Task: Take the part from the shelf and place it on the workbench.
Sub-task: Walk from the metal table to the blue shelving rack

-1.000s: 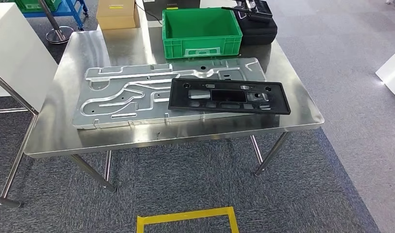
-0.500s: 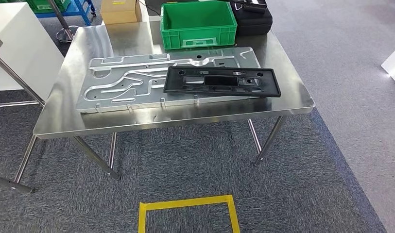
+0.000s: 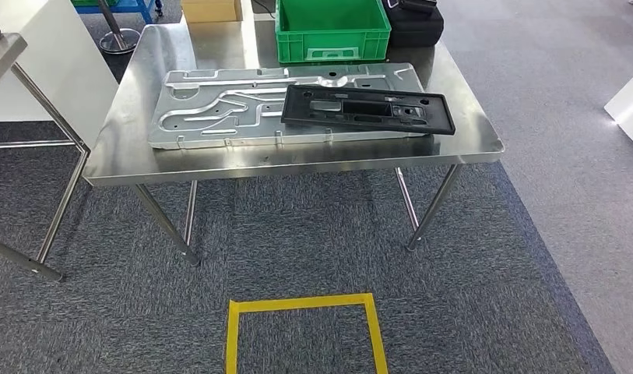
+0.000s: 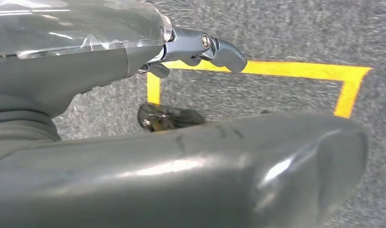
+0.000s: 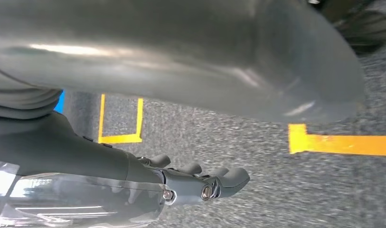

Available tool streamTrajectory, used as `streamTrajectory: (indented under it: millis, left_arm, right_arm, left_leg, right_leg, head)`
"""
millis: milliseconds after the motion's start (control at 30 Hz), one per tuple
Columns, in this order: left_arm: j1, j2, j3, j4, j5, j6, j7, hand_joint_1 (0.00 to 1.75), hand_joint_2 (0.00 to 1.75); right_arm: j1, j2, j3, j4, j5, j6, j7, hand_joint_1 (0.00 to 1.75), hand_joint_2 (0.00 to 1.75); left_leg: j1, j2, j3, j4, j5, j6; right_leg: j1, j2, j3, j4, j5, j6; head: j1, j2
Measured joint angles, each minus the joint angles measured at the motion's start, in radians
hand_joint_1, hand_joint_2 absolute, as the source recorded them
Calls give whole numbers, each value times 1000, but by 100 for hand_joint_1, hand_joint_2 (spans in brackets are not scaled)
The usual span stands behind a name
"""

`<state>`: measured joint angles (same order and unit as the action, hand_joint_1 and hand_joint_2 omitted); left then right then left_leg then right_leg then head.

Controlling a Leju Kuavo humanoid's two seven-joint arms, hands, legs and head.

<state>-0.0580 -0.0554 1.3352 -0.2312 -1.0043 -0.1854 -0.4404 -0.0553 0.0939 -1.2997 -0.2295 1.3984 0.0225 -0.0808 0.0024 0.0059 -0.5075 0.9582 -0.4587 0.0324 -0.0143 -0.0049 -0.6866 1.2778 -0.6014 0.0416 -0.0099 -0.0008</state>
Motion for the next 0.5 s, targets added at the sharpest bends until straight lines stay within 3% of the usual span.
streamTrajectory:
  millis: [33, 67, 100, 133, 200, 233, 300, 333, 400, 467, 500]
  left_arm:
    - [0, -1, 0, 0, -1, 1, 1, 0, 0]
    - [0, -2, 0, 0, -2, 2, 2, 0, 0]
    - [0, -4, 0, 0, -3, 2, 4, 0, 0]
    - [0, -6, -1, 0, -4, 3, 5, 0, 0]
    - [-2, -8, -1, 0, -5, 4, 6, 0, 0]
    - [-2, -9, -1, 0, -5, 4, 6, 0, 0]
    - [-2, -10, -2, 0, -5, 5, 7, 0, 0]
    - [-1, -10, -2, 0, -5, 5, 7, 0, 0]
    - [-1, -11, -2, 0, -6, 5, 8, 0, 0]
    - [-1, -12, -2, 0, -8, 4, 8, 0, 0]
    - [-1, -13, -2, 0, -11, 4, 7, 0, 0]
  right_arm:
    - [0, 0, 0, 0, 0, 0, 0, 0, 0]
    - [-1, 0, 0, 0, -1, 0, 0, 0, 0]
    - [-1, 0, 0, 1, -1, 0, 0, 0, 0]
    - [-2, 0, 0, 1, -2, -1, 0, 0, 0]
    - [-6, 0, 0, 1, -3, -1, 0, 0, 0]
    - [-7, 0, 0, 1, -3, -1, -1, 0, 0]
    - [-7, 0, 0, 2, -3, -1, -2, 0, 0]
    - [-7, 1, 0, 2, -3, -1, -3, 0, 0]
    - [-8, 1, 0, 3, -3, 0, -5, 0, 0]
    - [-8, 1, 0, 3, -3, 0, -10, 0, 0]
    - [-8, 1, 0, 3, -3, 0, -12, 0, 0]
  left_leg:
    - [1, 0, -18, 6, 10, -3]
    - [1, 0, -36, 12, 19, -6]
    - [2, 0, -52, 20, 26, -10]
    - [2, -1, -66, 28, 32, -14]
    - [0, -2, -85, 41, 44, -26]
    - [-1, -2, -90, 44, 51, -32]
    - [2, -3, -99, 47, 62, -46]
    - [4, -4, -107, 58, 47, -51]
    - [8, -5, -135, 129, -35, -59]
    - [9, -5, -164, 256, -128, -64]
    - [9, -5, -169, 309, -144, -65]
  right_leg:
    - [-1, 0, 12, 17, 17, 2]
    - [-3, 0, 41, -1, 48, 3]
    - [-5, 1, 89, -54, 76, 3]
    - [-6, 3, 146, -128, 86, 1]
    - [-3, 8, 233, -262, 66, -7]
    - [0, 9, 249, -295, 54, -13]
    - [2, 5, 240, -306, 61, -31]
    - [1, 2, 229, -307, 72, -41]
    - [1, -4, 203, -308, 95, -58]
    - [6, -7, 173, -305, 118, -64]
    - [10, -9, 157, -303, 129, -65]
  head:
    - [0, 0]
    - [0, 0]
    - [0, 0]
    - [0, 0]
    - [-1, 0]
    - [-1, 0]
    - [-1, 0]
    - [-1, 0]
    - [-3, 0]
    - [-6, 0]
    - [-6, 0]
